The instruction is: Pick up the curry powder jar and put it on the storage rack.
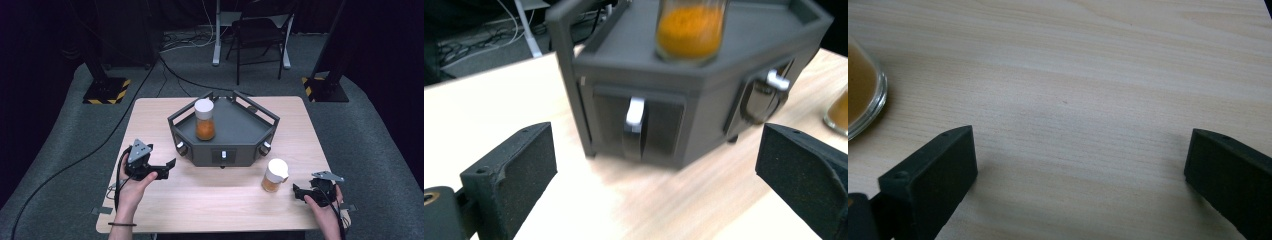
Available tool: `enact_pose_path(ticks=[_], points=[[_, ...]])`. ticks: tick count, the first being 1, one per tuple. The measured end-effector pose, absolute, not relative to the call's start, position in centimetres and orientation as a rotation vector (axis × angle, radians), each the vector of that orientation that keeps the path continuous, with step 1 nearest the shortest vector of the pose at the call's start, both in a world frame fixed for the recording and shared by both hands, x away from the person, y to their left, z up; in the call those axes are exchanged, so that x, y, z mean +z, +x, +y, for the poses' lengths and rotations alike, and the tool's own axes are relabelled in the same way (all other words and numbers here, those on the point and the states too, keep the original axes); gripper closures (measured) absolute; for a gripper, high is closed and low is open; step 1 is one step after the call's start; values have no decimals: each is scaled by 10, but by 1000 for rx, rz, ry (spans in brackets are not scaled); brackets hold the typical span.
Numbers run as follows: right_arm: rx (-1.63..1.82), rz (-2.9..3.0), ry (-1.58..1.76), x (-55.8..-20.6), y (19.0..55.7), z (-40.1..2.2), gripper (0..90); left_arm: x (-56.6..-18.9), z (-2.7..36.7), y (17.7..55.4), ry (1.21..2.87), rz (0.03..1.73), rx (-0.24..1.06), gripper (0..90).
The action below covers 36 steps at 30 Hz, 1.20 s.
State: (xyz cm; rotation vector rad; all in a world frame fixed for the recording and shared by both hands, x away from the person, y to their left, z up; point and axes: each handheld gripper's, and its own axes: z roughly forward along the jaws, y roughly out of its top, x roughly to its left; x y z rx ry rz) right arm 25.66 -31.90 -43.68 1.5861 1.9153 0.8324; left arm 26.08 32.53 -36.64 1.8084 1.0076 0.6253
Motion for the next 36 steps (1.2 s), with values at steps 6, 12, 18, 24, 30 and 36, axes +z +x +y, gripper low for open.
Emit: enact_pose_path(ticks=[6,12,18,24,30,36], points=[[833,1917,1586,-437,257,-319,0,-393,336,251,1816,1055,616,26],[833,1917,1585,-437,257,-319,0,-410,340,246,1798,1115,621,40],[833,1917,1586,-437,257,-319,0,-433,343,247,1822,1189,649,41],[834,1917,1586,-437,257,-319,0,-448,347,258,1867,1248,587,40],[833,1917,1585,-437,257,-319,0,-446,348,270,1909,1303,509,40],[833,1917,1584,-437,257,-319,0,-442,335,272,1985,1321,558,39]])
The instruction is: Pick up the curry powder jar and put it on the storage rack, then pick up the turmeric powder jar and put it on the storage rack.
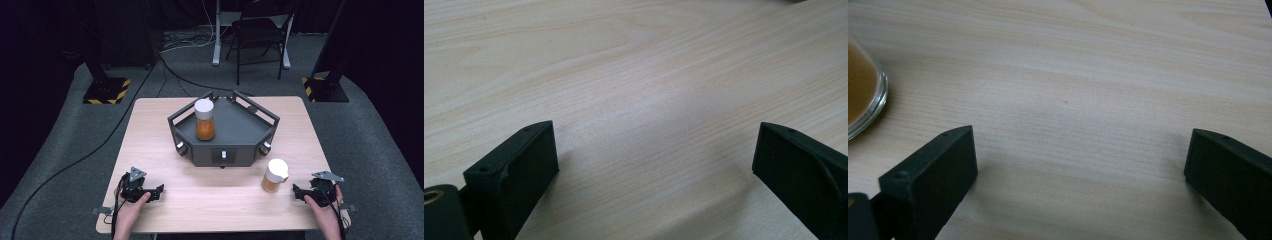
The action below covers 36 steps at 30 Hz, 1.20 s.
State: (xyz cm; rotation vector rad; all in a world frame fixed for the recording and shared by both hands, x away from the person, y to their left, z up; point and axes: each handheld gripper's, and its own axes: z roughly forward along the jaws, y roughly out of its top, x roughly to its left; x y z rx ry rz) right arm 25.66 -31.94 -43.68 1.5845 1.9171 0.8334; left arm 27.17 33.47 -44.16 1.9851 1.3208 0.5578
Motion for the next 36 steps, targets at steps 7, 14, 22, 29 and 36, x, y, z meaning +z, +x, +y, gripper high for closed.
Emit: enact_pose_path(ticks=[7,14,22,29,36], points=[[833,1917,1585,-437,257,-319,0,-441,331,272,1996,1324,572,27],[834,1920,1582,-437,257,-320,0,-441,332,272,1998,1322,567,22],[839,1932,1573,-437,257,-320,0,-441,332,273,1998,1321,565,21],[848,1931,1574,-437,255,-321,16,-441,331,273,1997,1326,566,14],[875,1954,1596,-430,252,-329,57,-441,331,273,1996,1328,567,14]])
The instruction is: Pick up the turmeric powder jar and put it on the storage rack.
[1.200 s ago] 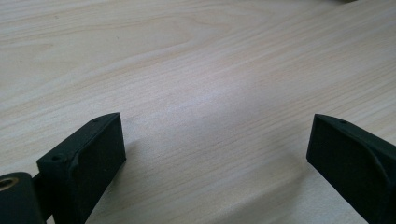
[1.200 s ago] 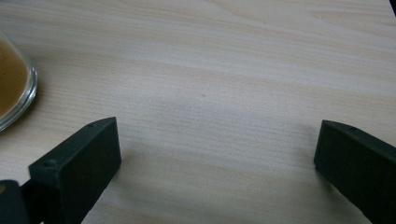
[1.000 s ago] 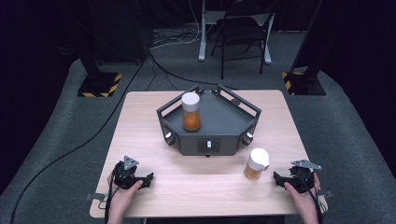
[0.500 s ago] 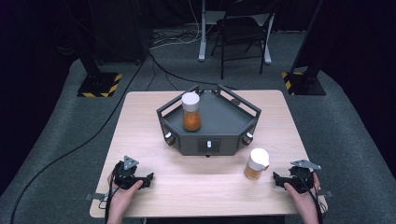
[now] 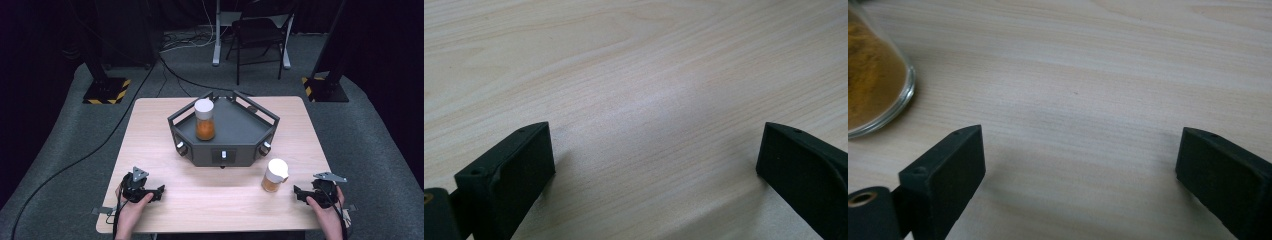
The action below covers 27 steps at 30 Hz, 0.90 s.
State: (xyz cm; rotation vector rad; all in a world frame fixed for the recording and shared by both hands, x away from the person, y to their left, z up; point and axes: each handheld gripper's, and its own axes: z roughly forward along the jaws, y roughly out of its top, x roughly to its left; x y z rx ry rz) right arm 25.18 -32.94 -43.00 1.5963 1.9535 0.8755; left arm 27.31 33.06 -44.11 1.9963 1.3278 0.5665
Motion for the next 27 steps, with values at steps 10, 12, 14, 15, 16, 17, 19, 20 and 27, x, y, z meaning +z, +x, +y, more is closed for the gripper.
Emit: enact_pose_path(ticks=[10,12,14,15,16,17,19,20,27], points=[[951,1968,1561,-406,229,-331,70,-441,329,273,1995,1336,572,9],[982,1978,1554,-401,225,-332,73,-441,329,273,1995,1336,571,9],[1007,1986,1533,-397,220,-331,75,-441,329,273,1995,1335,572,9],[1026,1991,1514,-393,216,-330,75,-441,329,273,1995,1335,572,9],[1026,1991,1514,-393,216,-330,75,-441,329,273,1995,1335,572,9],[1036,1997,1499,-391,214,-329,75,-441,329,273,1995,1335,572,9],[1066,2006,1480,-386,212,-327,75,-441,329,273,1995,1336,571,9],[1083,2011,1471,-384,212,-327,75,-441,329,273,1995,1336,571,9],[1152,2030,1374,-370,208,-314,73,-441,328,273,1995,1337,573,7]])
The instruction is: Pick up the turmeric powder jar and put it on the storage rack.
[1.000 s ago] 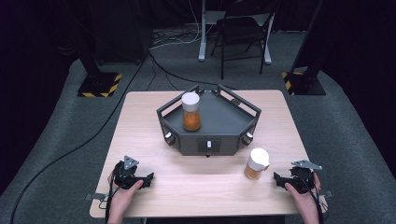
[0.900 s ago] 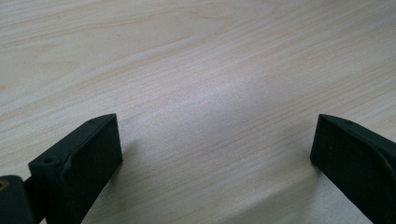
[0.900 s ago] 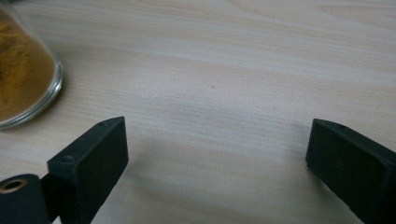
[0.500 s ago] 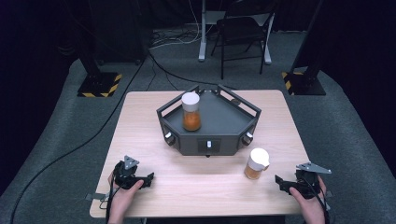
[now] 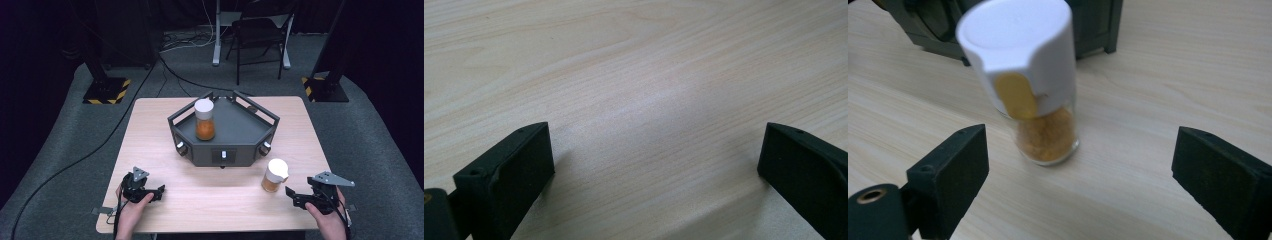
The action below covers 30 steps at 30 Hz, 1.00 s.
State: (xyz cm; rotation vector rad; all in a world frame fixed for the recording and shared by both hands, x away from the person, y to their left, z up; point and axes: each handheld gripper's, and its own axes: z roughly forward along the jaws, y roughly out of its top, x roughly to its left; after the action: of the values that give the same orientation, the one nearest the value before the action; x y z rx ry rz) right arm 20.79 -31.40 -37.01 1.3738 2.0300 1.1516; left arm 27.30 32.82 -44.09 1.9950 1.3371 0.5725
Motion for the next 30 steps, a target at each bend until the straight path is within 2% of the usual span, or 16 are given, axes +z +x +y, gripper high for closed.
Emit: enact_pose_path(ticks=[16,30], points=[[1262,2033,1341,-377,233,-296,87,-441,328,274,1996,1337,569,2],[1206,2004,1316,-400,253,-267,194,-441,328,274,1996,1337,569,1]])
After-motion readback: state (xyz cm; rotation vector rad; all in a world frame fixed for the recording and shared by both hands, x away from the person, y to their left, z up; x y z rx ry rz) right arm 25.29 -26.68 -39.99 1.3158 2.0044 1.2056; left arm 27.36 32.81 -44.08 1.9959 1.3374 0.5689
